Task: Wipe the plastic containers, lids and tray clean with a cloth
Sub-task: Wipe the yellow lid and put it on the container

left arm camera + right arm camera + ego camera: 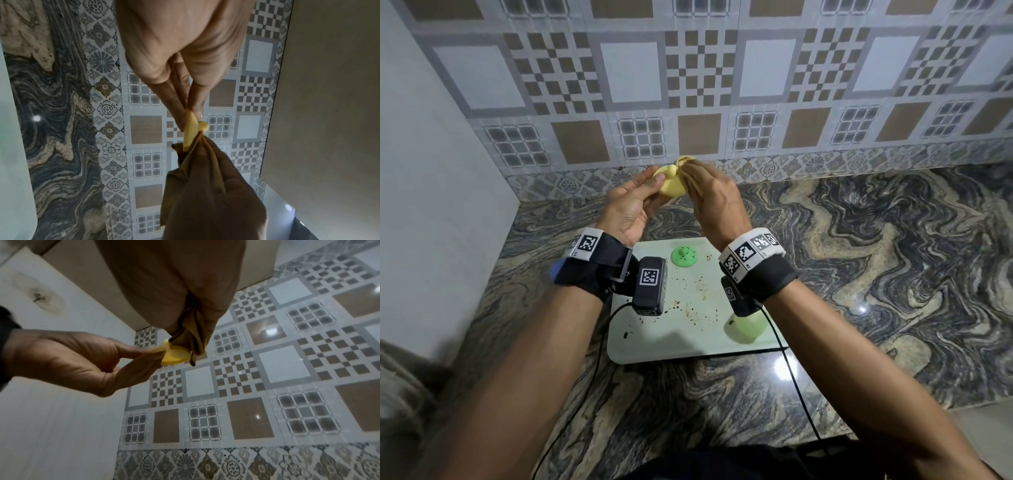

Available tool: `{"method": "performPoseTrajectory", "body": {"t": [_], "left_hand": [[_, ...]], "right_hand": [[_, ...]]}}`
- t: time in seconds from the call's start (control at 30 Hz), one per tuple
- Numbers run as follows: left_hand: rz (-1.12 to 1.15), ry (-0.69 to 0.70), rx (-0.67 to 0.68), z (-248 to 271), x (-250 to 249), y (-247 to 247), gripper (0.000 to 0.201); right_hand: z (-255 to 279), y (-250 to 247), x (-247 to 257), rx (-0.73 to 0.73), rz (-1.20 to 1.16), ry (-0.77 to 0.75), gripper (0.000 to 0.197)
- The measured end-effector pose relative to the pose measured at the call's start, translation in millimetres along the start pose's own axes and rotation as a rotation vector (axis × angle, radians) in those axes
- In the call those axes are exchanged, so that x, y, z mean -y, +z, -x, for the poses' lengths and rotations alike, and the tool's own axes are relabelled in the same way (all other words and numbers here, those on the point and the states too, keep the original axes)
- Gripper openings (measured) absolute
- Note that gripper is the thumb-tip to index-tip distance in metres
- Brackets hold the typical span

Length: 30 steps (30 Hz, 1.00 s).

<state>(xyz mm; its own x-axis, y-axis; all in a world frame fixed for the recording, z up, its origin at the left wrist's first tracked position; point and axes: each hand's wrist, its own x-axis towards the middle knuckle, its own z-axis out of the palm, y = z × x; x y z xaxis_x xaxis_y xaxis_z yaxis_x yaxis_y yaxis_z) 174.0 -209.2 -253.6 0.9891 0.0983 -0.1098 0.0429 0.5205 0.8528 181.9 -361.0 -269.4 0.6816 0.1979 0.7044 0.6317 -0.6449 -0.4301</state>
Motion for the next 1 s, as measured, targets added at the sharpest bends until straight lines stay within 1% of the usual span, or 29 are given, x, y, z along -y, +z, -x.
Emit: {"method": "performPoseTrajectory", "body": {"t": [0.13, 0.23, 0.3, 0.37, 0.4, 0.43, 0.53, 0.6, 0.67, 0.83, 0.93, 1.0], "left_hand": [[-0.007, 0.025, -0.021, -1, -1, 1, 0.020], [-0.010, 0.031, -0.026, -1, -4, 0, 0.026], [-0.013, 0.028, -0.033, -1, -5, -2, 0.027], [-0.033, 0.032, -0.051, -2, -6, -4, 0.026], [-0.046, 0.029, -0.056, -2, -6, -4, 0.026], [-0.052, 0.024, -0.055, -2, -7, -5, 0.026], [-0.040, 0.016, -0.029, -2, -9, -8, 0.028], [-0.061, 0.016, -0.010, -1, -10, -5, 0.026], [-0.088, 0.023, 0.006, -1, -10, -1, 0.022], [-0.143, 0.024, 0.014, 2, -12, -5, 0.014], [-0.145, 0.028, 0.003, 2, -10, -2, 0.014], [-0.132, 0.042, -0.018, 2, -9, 2, 0.018]], "right_hand": [[-1, -5, 6, 0.014, -0.001, -0.074, 0.026], [-2, -9, 4, 0.028, -0.018, -0.103, 0.023], [-4, -13, 1, 0.094, -0.023, -0.145, 0.022], [-6, -16, 0, 0.230, -0.019, -0.240, 0.022], [-7, -19, 0, 0.276, -0.016, -0.274, 0.022], [-8, -23, -1, 0.276, -0.018, -0.273, 0.023], [-16, -32, -10, 0.123, -0.012, -0.129, 0.029], [-20, -32, -8, 0.123, 0.041, -0.086, 0.029], [-21, -27, -2, 0.165, 0.062, -0.136, 0.025], [-19, -30, 0, 0.216, 0.111, -0.276, 0.028], [-19, -33, -2, 0.220, 0.119, -0.291, 0.026], [-18, -32, -3, 0.211, 0.109, -0.279, 0.026]]}}
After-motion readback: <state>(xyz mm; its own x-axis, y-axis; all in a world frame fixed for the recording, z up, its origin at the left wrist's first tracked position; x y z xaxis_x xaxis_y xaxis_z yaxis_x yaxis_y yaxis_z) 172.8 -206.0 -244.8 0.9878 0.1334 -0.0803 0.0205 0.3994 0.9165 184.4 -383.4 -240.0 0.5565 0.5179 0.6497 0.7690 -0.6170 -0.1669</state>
